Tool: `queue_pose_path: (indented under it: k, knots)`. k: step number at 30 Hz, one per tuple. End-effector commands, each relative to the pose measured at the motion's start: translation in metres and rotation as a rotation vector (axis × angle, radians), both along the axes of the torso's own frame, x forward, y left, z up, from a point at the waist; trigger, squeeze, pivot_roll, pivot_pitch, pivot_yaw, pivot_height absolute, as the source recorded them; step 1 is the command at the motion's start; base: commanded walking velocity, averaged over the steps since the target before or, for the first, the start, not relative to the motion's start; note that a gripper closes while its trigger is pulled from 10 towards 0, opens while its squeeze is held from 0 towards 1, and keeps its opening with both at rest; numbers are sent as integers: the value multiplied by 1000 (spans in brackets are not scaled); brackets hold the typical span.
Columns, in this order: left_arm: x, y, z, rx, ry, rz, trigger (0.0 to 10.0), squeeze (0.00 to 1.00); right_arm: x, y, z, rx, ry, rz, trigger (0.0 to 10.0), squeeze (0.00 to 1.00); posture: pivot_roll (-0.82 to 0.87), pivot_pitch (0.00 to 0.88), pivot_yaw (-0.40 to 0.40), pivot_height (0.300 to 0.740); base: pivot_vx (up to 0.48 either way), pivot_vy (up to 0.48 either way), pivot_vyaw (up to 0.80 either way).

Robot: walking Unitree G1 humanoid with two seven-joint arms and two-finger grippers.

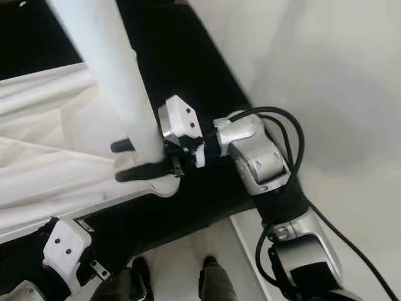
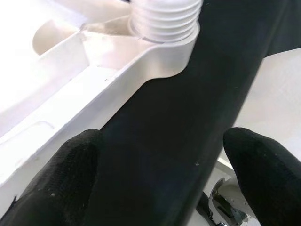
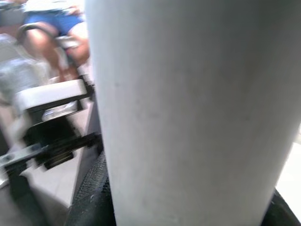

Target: Building children table

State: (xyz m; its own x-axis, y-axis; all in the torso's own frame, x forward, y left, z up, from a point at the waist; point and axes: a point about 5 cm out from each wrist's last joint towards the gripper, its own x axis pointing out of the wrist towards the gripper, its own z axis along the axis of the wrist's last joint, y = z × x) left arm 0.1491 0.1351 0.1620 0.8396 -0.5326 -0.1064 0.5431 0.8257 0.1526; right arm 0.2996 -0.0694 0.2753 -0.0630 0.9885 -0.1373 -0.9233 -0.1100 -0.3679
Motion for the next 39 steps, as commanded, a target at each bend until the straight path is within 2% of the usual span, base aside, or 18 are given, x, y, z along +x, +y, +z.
queue_pose_path:
  k: [1,13,14,15,16,18,19,20,22,23,24,25,26,27,28,29,39]
  knots:
    - [-2,0,-7,-3,39,2,10000,0,22,-20,-44,-131,155,-271,10000,0,-181,368,-17,740,0,0,0]
    - [-1,1,-8,0,39,0,10000,0,24,-29,-50,-104,176,-401,10000,0,-186,368,-12,740,0,0,0]
    - [-1,1,-8,2,39,1,10000,0,27,-35,-52,-93,189,-509,10000,0,-187,368,-13,740,0,0,0]
    - [-1,1,-8,2,39,1,10000,0,27,-35,-52,-93,189,-509,10000,0,-187,368,-13,740,0,0,0]
    - [-1,1,-8,2,39,1,10000,0,28,-37,-53,-86,200,-564,10000,0,-189,369,-18,740,0,0,0]
    - [-1,1,-8,2,39,1,10000,0,28,-37,-53,-86,200,-564,10000,0,-189,369,-18,740,0,0,0]
    - [-1,2,-8,2,39,3,10000,0,24,-39,-60,-67,229,-684,10000,0,-193,372,-19,740,0,0,0]
    - [-1,2,-8,2,39,3,10000,0,24,-39,-60,-67,229,-684,10000,0,-193,372,-19,740,0,0,0]
    - [-1,2,-7,2,38,5,10000,0,19,-42,-69,-55,240,-812,10000,0,-193,371,-23,740,0,0,0]
    - [-1,2,-7,2,38,5,10000,0,19,-42,-69,-55,240,-812,10000,0,-193,371,-23,740,0,0,0]
    - [-1,2,-8,3,38,5,10000,0,19,-48,-73,-13,205,-1014,10000,0,-191,370,-26,740,0,0,0]
    - [-1,2,-8,5,38,7,10000,0,9,-47,-79,43,192,-1153,10000,0,-195,370,-28,740,0,0,0]
    - [-1,3,-8,6,38,7,10000,0,1,-49,-82,84,187,-1248,10000,0,-196,369,-28,740,0,0,0]
    - [-1,3,-8,6,37,9,10000,0,-10,-44,-85,95,171,-1281,10000,0,-199,370,-30,740,0,0,0]
    - [-1,3,-8,6,37,9,10000,0,-10,-44,-85,95,171,-1281,10000,0,-199,370,-30,740,0,0,0]
    - [0,4,-8,6,36,11,10000,0,-22,-31,-90,94,167,-1269,10000,0,-198,368,-27,740,0,0,0]
    - [2,4,-10,10,33,14,10000,0,-23,-18,-92,94,197,-1290,10000,0,-197,351,-33,740,0,0,0]
